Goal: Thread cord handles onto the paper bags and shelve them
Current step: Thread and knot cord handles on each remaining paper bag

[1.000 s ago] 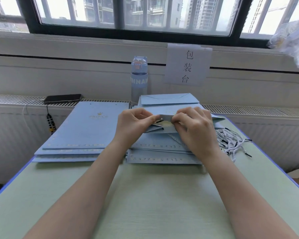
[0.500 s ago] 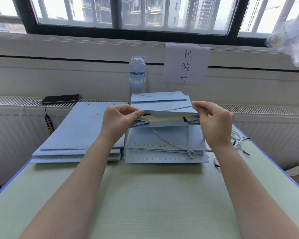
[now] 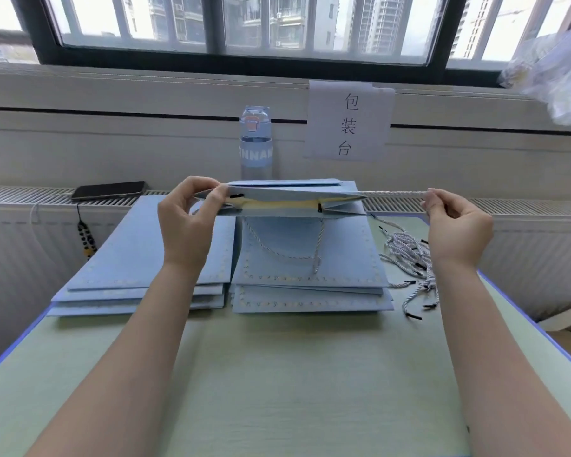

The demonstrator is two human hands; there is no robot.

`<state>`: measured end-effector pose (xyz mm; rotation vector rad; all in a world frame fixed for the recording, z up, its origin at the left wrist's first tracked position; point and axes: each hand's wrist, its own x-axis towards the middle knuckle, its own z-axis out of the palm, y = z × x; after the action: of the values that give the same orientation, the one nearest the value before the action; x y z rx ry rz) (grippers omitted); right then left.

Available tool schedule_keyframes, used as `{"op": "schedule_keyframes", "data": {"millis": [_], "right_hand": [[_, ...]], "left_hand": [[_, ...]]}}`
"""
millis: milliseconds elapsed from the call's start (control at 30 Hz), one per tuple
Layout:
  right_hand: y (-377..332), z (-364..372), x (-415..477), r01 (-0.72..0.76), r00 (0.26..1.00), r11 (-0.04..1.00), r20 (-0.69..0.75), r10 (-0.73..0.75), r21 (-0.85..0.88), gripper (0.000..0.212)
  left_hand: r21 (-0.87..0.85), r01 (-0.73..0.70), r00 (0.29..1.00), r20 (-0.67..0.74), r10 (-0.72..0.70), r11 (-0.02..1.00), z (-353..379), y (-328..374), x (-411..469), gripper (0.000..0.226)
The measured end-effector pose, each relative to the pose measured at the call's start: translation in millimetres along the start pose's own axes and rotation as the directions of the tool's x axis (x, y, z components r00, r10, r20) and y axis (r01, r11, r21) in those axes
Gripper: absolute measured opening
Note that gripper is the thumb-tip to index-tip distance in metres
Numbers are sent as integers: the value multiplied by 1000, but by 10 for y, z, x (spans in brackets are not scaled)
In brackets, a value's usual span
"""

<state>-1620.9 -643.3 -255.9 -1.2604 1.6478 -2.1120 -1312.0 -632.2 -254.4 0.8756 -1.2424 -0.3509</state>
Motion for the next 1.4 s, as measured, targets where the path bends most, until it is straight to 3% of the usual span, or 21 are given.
{"op": "schedule_keyframes", "data": {"millis": [100,167,300,400,500,567,633,700,867,967,1033,1100,1167,1233,1300,1400], "right_hand": [[-35,50,-39,-26,997,999,77,24,31,1],[-90,100,-91,-53,983,997,178,43,51,5],[-210,159,-230,-121,876,991,464,130,-49,18],[-304,164,-325,-172,724,982,667,177,-75,18],[-378,207,-442,-193,503,981,855,129,-34,19],[-396,236,-514,-178,422,984,905,58,20,21],[-416,240,-542,-157,425,986,905,16,57,22],[-419,221,-518,-163,473,984,881,15,70,20],[-359,201,-427,-279,582,955,808,88,97,16],[-345,219,-436,-338,594,934,796,117,115,18],[-353,227,-466,-315,575,943,811,102,104,23],[-362,242,-502,-249,569,966,817,91,65,28],[-353,269,-530,-135,593,991,801,76,5,31],[-340,298,-556,-1,626,999,778,43,-54,30],[-335,327,-588,45,635,997,773,17,-59,30],[-326,367,-662,56,624,998,782,-15,-25,33]], "left_hand": [[206,-145,988,-22,152,968,8,-23,-33,23],[284,-226,973,23,229,932,24,-19,-35,27],[313,-396,900,317,298,863,128,-8,-75,26],[239,-323,833,532,154,916,305,31,-217,19],[370,-231,791,609,-47,900,468,-56,-325,51],[474,-224,779,612,-136,851,504,-123,-343,56],[526,-197,812,560,-162,827,469,-169,-302,43],[581,-187,864,481,-149,792,391,-205,-230,29],[728,-131,943,301,-142,673,146,-324,-63,23],[725,-152,967,248,-50,671,110,-326,-43,21],[633,-297,933,351,77,714,174,-246,-82,21],[460,-444,833,529,164,769,253,-142,-143,21],[343,-437,712,697,87,831,313,-58,-214,31],[382,-433,625,780,-34,817,342,-76,-248,48],[430,-402,619,778,-106,808,322,-121,-254,57],[434,-333,665,737,-117,837,280,-141,-243,57]]}}
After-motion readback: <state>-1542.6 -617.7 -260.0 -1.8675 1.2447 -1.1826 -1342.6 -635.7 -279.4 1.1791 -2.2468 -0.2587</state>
